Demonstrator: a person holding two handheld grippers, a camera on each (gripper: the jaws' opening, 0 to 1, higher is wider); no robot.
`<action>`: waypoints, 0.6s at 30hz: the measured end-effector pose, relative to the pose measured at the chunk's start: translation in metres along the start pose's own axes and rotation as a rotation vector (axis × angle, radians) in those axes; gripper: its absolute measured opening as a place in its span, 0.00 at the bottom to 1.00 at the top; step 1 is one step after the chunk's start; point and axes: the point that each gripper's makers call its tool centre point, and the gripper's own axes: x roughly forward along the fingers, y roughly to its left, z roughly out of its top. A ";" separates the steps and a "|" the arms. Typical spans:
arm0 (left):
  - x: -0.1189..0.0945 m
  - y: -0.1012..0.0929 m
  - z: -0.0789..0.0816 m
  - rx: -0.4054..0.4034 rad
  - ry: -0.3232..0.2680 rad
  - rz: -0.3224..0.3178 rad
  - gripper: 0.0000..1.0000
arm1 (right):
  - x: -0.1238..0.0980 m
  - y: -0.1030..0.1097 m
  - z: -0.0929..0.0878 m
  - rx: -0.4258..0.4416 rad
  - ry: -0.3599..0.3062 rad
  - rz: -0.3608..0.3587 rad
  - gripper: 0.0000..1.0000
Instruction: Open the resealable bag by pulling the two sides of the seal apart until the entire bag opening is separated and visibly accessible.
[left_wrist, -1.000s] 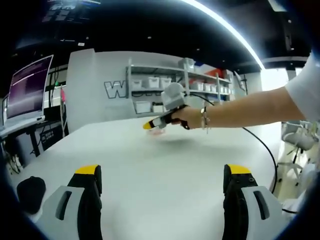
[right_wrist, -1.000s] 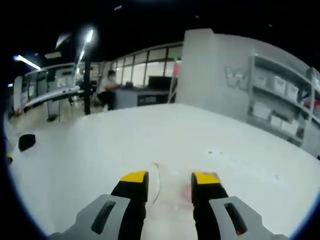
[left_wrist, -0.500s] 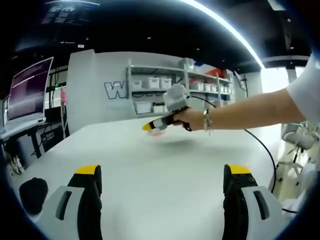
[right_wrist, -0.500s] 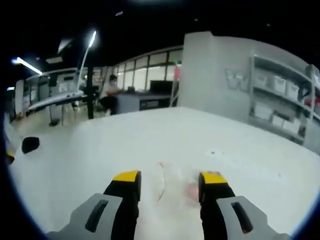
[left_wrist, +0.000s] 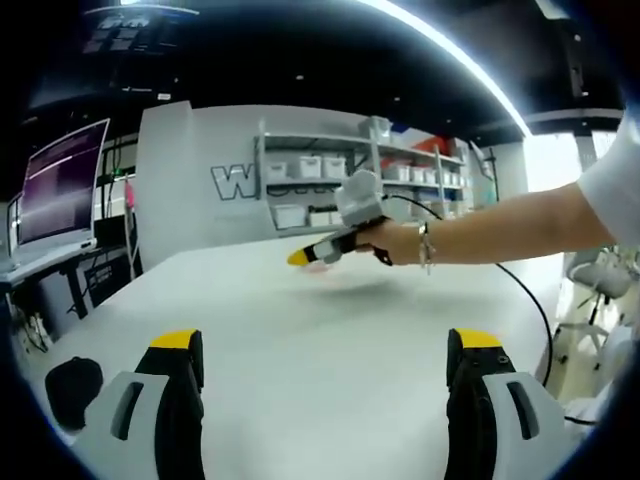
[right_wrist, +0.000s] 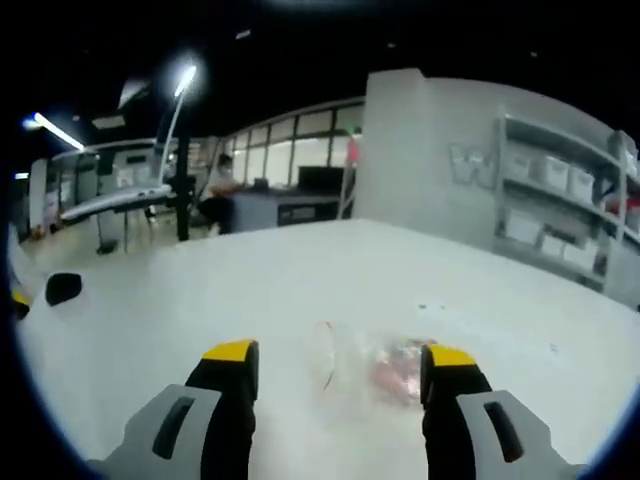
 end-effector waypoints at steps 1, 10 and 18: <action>0.000 0.000 0.000 0.002 0.000 0.000 1.00 | 0.001 -0.001 0.001 0.000 -0.002 -0.001 0.71; -0.005 -0.002 0.000 0.007 0.006 0.004 1.00 | -0.010 -0.002 -0.002 0.030 -0.010 -0.017 0.85; -0.008 -0.003 0.000 0.013 0.011 0.003 1.00 | -0.016 0.003 -0.006 0.049 -0.006 -0.012 0.86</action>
